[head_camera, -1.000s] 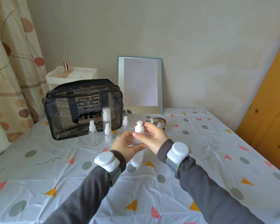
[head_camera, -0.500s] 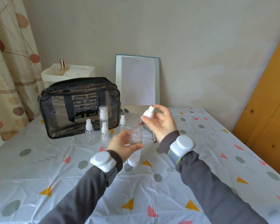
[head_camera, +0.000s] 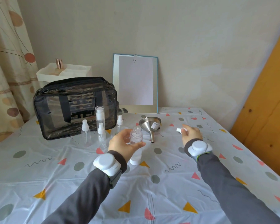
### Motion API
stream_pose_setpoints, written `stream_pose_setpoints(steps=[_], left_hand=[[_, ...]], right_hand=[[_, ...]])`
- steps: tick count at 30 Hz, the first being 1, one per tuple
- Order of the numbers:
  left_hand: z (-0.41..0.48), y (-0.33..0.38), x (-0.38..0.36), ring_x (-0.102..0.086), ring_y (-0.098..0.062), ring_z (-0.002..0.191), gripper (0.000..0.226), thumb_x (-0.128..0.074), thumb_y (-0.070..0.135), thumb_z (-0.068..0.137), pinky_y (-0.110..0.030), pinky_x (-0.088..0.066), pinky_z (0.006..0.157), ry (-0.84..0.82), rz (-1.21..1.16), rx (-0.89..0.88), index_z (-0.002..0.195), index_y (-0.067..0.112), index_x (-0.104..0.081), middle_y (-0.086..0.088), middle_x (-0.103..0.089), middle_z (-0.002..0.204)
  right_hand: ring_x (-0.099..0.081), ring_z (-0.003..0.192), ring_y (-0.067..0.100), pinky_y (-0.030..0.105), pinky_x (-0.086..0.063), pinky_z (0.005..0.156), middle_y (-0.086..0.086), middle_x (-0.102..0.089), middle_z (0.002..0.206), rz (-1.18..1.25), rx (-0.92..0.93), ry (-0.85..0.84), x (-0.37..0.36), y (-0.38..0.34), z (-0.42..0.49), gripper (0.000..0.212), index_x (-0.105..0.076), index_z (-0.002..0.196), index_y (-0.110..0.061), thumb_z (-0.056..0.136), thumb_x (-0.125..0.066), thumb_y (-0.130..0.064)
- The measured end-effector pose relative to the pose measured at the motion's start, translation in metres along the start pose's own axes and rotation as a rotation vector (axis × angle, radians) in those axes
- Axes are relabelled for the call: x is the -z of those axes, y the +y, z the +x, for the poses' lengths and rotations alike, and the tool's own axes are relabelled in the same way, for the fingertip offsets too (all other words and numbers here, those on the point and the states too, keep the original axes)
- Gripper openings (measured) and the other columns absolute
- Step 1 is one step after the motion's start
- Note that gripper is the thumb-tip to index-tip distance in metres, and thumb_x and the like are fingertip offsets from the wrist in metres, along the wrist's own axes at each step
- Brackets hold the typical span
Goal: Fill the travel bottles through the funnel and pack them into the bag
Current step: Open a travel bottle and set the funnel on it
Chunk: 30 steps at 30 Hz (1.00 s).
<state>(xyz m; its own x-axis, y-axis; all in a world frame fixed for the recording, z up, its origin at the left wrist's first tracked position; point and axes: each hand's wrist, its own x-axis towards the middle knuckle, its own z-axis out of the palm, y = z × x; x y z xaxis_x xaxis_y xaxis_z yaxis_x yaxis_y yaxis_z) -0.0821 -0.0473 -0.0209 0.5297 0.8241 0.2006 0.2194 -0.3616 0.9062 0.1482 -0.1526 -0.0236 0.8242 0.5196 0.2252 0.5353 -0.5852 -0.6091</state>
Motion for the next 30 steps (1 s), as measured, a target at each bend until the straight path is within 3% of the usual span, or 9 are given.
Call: stream_pose_setpoints(steps=[4, 9, 13, 16, 20, 25, 30], left_hand=[[0.002, 0.005, -0.009, -0.054, 0.007, 0.082, 0.044, -0.084, 0.030, 0.062, -0.001, -0.037, 0.062, 0.001, -0.015, -0.030, 0.100, 0.032, -0.060, 0.024, -0.059, 0.087], [0.009, 0.004, -0.017, -0.058, -0.004, 0.093, 0.051, -0.084, 0.032, 0.062, -0.016, -0.041, 0.078, -0.026, -0.005, -0.017, 0.108, 0.027, -0.063, 0.013, -0.064, 0.099], [0.010, 0.000, -0.016, -0.057, -0.005, 0.094, 0.054, -0.083, 0.032, 0.064, -0.013, -0.039, 0.076, -0.033, 0.001, -0.008, 0.113, 0.025, -0.062, 0.012, -0.063, 0.101], [0.012, 0.001, -0.015, -0.058, -0.005, 0.095, 0.052, -0.083, 0.031, 0.064, -0.008, -0.038, 0.073, -0.030, -0.002, -0.007, 0.112, 0.025, -0.062, 0.014, -0.063, 0.099], [0.011, 0.001, -0.017, -0.056, -0.003, 0.093, 0.059, -0.082, 0.032, 0.065, -0.014, -0.039, 0.078, -0.048, 0.001, 0.005, 0.118, 0.023, -0.059, 0.011, -0.063, 0.106], [0.011, 0.001, -0.017, -0.055, -0.003, 0.093, 0.060, -0.082, 0.034, 0.065, -0.014, -0.039, 0.079, -0.057, 0.010, 0.005, 0.120, 0.024, -0.058, 0.013, -0.061, 0.105], [0.010, 0.001, -0.018, -0.053, 0.001, 0.087, 0.055, -0.081, 0.035, 0.065, -0.008, -0.037, 0.071, -0.062, 0.006, 0.009, 0.115, 0.027, -0.058, 0.020, -0.058, 0.096]], right_hand=[[-0.044, 0.120, 0.037, 0.036, -0.037, 0.094, 0.022, -0.046, 0.130, -0.241, 0.000, -0.062, 0.004, 0.012, 0.018, 0.049, -0.033, 0.138, -0.007, 0.093, -0.049, -0.015], [-0.056, 0.109, 0.031, 0.031, -0.037, 0.093, 0.012, -0.064, 0.114, -0.392, 0.031, -0.122, 0.004, 0.026, 0.039, 0.032, -0.052, 0.118, -0.006, 0.086, -0.051, -0.006], [-0.057, 0.097, 0.030, 0.031, -0.031, 0.095, 0.010, -0.062, 0.092, -0.357, 0.010, -0.165, -0.006, 0.037, 0.051, 0.030, -0.054, 0.114, -0.004, 0.085, -0.046, -0.004], [-0.054, 0.110, 0.028, 0.037, -0.025, 0.106, 0.010, -0.062, 0.108, -0.456, 0.036, -0.193, -0.012, 0.046, 0.055, 0.032, -0.053, 0.120, -0.010, 0.088, -0.049, -0.011], [-0.055, 0.109, 0.025, 0.042, -0.008, 0.113, 0.002, -0.065, 0.106, -0.545, 0.034, -0.152, -0.020, 0.050, 0.053, 0.031, -0.054, 0.115, -0.019, 0.085, -0.049, -0.012], [-0.043, 0.125, 0.019, 0.049, -0.005, 0.113, -0.004, -0.054, 0.128, -0.522, 0.027, -0.108, -0.020, 0.048, 0.045, 0.044, -0.042, 0.130, -0.025, 0.087, -0.054, -0.022], [-0.033, 0.132, 0.022, 0.043, -0.010, 0.114, -0.001, -0.041, 0.142, -0.444, 0.111, -0.083, -0.011, 0.024, 0.029, 0.052, -0.036, 0.137, -0.023, 0.089, -0.054, -0.031]])
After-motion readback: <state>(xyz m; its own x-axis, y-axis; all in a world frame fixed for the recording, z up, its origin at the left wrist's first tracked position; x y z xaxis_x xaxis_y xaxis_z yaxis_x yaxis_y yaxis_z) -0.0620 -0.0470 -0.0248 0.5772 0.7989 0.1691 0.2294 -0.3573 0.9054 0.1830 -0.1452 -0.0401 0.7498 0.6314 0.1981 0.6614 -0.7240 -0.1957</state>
